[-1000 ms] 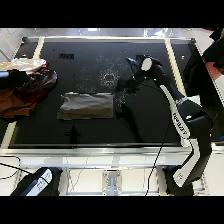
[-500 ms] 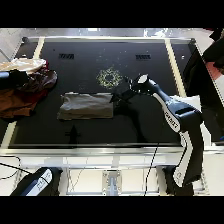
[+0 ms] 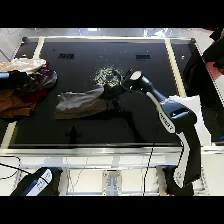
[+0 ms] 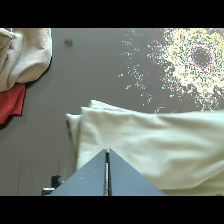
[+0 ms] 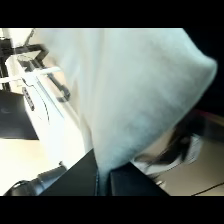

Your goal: Fold the shirts.

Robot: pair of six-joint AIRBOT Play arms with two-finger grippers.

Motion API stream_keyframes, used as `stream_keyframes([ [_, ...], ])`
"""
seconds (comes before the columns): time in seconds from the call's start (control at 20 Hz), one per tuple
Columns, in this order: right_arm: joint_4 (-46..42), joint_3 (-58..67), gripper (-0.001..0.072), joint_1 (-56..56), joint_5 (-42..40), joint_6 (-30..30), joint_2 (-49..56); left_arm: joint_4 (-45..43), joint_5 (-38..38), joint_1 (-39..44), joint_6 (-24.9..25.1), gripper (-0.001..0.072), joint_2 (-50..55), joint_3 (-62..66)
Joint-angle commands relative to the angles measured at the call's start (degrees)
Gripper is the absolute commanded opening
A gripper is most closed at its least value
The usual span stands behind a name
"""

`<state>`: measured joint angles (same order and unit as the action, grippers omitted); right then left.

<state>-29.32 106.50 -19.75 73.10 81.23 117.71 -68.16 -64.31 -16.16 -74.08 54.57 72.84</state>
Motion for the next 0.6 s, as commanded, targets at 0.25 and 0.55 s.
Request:
stream_keyframes([
  [0.25,-33.68,9.18,0.0009,18.53,17.07,12.79,-14.75,0.00,-0.09,-0.02,0.00,0.0014,-0.04,-0.02],
  [0.55,-45.66,8.66,0.0009,38.29,26.56,12.74,-26.77,0.00,-0.07,-0.02,0.00,0.0014,-0.02,-0.02],
])
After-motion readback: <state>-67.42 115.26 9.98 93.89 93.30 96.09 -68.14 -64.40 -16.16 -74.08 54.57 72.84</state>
